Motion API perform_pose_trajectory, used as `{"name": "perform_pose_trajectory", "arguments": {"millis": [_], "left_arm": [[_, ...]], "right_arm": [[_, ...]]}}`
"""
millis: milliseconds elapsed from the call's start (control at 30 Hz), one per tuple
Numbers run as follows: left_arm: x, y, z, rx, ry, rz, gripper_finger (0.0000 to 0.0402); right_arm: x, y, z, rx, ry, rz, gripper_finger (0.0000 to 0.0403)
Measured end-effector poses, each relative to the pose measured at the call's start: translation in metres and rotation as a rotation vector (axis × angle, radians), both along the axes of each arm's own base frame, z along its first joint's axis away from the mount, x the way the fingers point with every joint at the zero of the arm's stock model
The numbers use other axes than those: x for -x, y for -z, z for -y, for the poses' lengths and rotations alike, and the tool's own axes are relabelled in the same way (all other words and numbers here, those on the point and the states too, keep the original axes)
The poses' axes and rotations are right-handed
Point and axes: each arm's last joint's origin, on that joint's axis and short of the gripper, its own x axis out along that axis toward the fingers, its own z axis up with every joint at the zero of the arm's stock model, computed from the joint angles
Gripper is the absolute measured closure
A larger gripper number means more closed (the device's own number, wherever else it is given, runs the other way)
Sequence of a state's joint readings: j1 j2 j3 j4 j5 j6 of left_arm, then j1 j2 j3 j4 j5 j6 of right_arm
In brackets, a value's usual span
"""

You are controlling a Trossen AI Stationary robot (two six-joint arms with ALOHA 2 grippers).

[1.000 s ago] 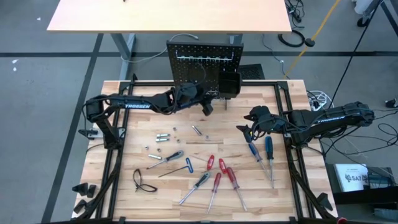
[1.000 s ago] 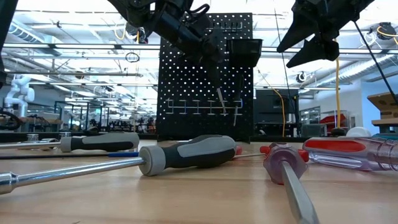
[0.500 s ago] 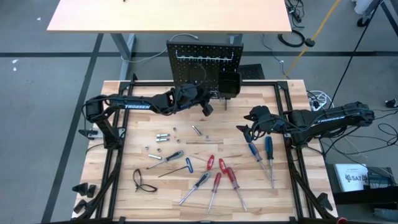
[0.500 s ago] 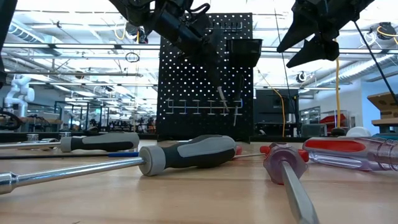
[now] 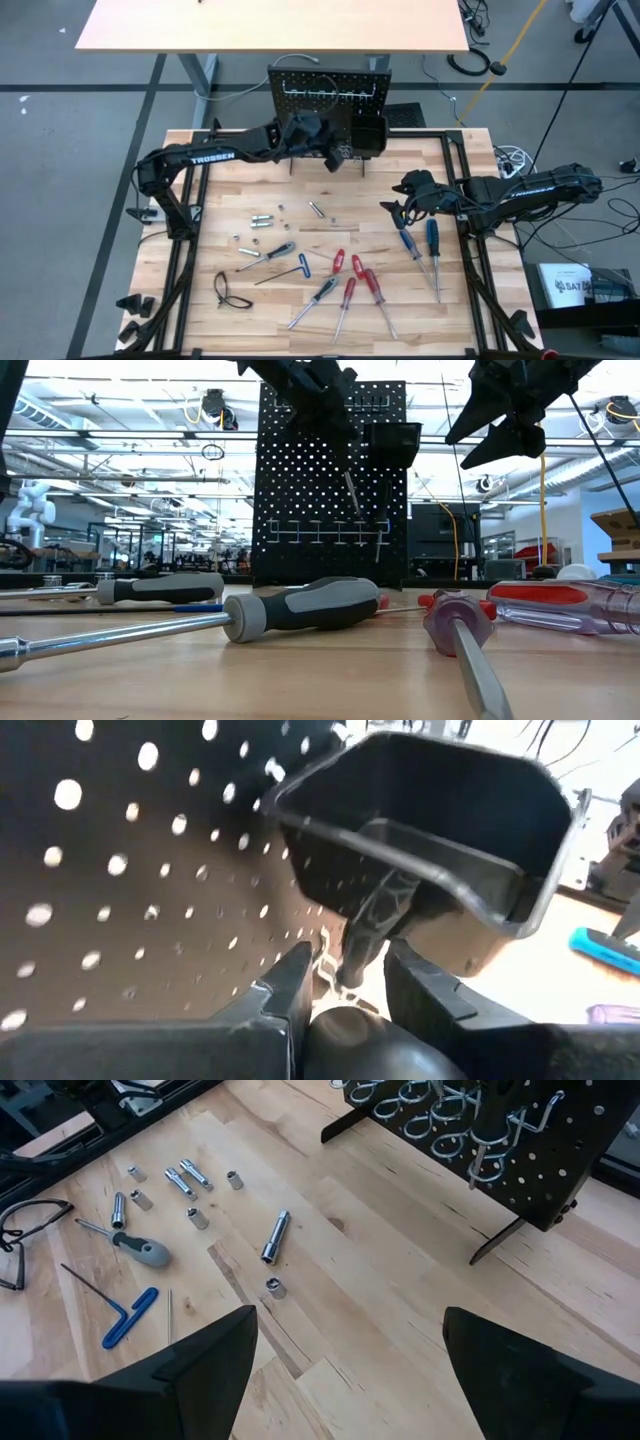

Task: Hang tools onto peg board
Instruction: Hang the black screwdriver on the pegboard

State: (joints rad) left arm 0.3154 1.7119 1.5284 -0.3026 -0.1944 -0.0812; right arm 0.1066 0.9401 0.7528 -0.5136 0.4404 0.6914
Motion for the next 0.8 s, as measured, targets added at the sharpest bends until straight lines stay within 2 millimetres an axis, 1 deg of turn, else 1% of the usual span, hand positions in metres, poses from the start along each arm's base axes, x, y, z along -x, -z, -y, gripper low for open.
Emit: {"name": "perform_pose_trajectory", "arguments": {"millis": [267,367,533,800], "left_arm": [[-0.001,0.001,-0.001,0.031,0.019,0.012,0.0297],[-0.003,0.003,-0.007,0.025,0.01,0.033,0.0297],[-0.005,0.016,-0.017,0.067,-0.001,-0.005,0.0297],[-0.009,0.025,-0.02,0.097,0.014,-0.023,0.0297]], "right_arm": [[0.0,0.0,0.0,0.002,-0.001,-0.001,0.0092],[0.0,0.0,0.0,0.003,-0.002,-0.001,0.0092],[0.0,0.0,0.0,0.006,-0.004,-0.002,0.0092],[0.0,0.0,0.0,0.003,-0.002,0.0,0.0092]]}}
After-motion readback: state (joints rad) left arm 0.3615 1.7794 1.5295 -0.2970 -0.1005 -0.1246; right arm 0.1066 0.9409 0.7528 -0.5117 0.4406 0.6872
